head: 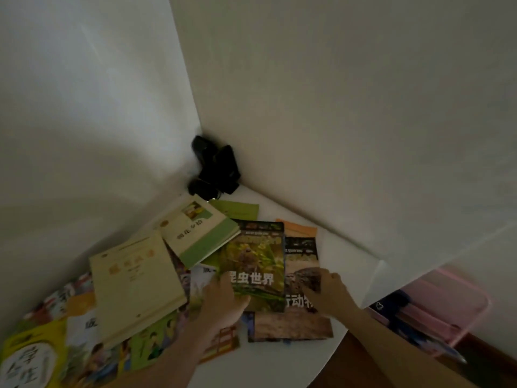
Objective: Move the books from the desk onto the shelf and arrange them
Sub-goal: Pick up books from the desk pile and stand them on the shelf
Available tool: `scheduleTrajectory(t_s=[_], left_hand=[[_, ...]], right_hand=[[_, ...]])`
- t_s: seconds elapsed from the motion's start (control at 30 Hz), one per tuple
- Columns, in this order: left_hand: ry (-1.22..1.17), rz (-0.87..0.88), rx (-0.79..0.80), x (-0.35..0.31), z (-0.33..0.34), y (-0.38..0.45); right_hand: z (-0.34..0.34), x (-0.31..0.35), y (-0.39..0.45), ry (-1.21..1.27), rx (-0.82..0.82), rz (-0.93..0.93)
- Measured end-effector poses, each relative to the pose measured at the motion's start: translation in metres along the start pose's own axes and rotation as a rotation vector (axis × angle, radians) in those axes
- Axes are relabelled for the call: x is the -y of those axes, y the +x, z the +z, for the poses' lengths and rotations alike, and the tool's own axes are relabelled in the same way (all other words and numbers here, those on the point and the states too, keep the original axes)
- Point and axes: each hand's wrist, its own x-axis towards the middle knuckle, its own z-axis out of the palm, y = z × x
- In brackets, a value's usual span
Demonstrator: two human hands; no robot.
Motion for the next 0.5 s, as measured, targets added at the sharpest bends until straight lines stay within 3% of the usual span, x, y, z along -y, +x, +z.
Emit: scheduleTrajectory(t_s=[0.2,0.33,0.5], left_hand=[[-0.173,-0.138,-0.294,-0.005,0.0,0.037],[-0.373,-0.059,-0.28,-0.015,0.016,0.013],[-0.162,-0.007,-0.175,-0.029,0.062,-0.01]], right_hand=[[0.024,-0.013,0.019,0.283,-0.03,0.145],[0.032,-0.016,0.015,0.447,-0.056,0.184],[0.031,-0.017,0.009,0.642,-0.015,0.257]])
